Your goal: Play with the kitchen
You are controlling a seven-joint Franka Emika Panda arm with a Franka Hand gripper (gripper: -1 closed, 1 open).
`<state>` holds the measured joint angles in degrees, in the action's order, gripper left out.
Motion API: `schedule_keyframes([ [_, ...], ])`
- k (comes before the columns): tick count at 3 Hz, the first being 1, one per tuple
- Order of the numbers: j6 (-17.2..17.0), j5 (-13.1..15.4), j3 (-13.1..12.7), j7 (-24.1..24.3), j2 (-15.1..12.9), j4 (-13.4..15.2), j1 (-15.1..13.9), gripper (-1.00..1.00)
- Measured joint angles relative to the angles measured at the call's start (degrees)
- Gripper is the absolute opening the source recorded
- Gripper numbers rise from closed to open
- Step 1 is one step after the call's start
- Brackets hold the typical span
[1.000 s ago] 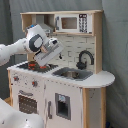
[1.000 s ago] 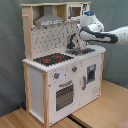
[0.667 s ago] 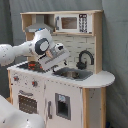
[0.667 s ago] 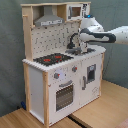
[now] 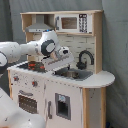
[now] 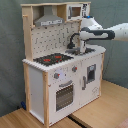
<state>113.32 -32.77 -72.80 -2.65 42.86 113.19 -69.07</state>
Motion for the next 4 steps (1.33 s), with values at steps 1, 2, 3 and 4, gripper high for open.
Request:
schedule_keyframes([
  [1,0.0,0.0,-3.6,2.1,-1.5,-3.2,-3.4,1.00],
  [2,0.0,0.0,-6.6,2.5,-2.4,-6.1,-7.7,1.00],
  [3,-0.1,0.0,-10.5,2.5,-3.0,-7.4,-11.8,1.00],
  [4,-4.5,0.0,-13.0,0.4,-3.0,-7.6,-13.6,1.00],
])
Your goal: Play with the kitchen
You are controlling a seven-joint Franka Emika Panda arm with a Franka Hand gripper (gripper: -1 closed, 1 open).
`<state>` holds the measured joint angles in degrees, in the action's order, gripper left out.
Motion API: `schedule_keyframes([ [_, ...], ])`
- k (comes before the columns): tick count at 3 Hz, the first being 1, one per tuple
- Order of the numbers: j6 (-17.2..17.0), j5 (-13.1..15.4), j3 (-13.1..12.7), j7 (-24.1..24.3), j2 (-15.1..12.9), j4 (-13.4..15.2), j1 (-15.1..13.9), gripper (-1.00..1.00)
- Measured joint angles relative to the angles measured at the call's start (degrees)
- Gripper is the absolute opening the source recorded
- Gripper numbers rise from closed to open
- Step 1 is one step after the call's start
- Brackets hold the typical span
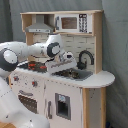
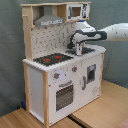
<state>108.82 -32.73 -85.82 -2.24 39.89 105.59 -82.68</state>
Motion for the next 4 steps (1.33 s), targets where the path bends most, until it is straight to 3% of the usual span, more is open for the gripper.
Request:
schedule_keyframes([
  [2,-4.2,0.0,-5.3,-5.4,0.0,-4.6,-6.3,1.00],
  [3,-4.3,0.0,-5.5,-5.5,0.0,-4.7,-6.3,-1.00],
  [4,-8.6,0.0,-5.7,-5.8,0.0,-8.5,-6.4,-1.00],
])
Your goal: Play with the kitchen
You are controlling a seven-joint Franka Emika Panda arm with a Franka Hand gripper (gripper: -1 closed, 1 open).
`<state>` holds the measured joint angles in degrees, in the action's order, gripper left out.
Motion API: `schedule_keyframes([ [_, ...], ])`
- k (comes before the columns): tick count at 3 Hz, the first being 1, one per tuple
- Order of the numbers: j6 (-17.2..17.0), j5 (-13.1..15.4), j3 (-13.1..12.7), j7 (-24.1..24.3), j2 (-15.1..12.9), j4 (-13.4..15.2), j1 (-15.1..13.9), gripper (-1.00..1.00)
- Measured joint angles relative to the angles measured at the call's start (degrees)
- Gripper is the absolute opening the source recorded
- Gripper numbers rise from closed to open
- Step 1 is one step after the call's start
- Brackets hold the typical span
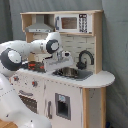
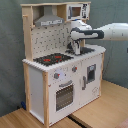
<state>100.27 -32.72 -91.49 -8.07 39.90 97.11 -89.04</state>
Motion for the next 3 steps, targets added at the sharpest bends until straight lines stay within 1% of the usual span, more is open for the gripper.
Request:
schedule_keyframes([
  [1,-4.2,0.0,0.7,0.8,0.0,-3.9,0.1,-1.00],
  [2,-8.3,0.0,4.0,0.8,0.0,-4.8,2.3,-1.00],
  [3,-12.1,0.2,8.0,0.8,0.0,-4.7,5.4,-1.00],
])
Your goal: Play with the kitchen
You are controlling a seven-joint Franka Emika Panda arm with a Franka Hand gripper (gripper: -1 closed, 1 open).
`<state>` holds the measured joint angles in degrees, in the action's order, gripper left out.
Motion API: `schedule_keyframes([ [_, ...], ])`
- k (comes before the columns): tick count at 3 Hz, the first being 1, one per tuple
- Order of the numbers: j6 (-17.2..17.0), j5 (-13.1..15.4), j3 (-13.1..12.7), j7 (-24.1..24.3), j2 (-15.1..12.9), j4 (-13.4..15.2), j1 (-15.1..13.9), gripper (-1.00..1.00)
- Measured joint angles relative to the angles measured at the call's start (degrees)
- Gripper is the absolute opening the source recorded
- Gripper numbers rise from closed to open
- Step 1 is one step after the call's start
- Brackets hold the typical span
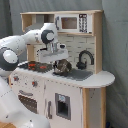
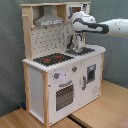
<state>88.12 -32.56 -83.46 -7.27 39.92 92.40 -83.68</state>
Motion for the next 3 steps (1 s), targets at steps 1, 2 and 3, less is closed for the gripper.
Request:
schedule_keyframes([
  [1,-3.5,0.1,3.6,0.1,0.1,0.2,3.3,-1.00],
  [2,-3.9,0.1,3.7,1.7,0.4,-2.6,8.1,-1.00],
  [3,-3.4,0.0,0.8,2.9,0.6,-8.1,7.8,-1.00],
])
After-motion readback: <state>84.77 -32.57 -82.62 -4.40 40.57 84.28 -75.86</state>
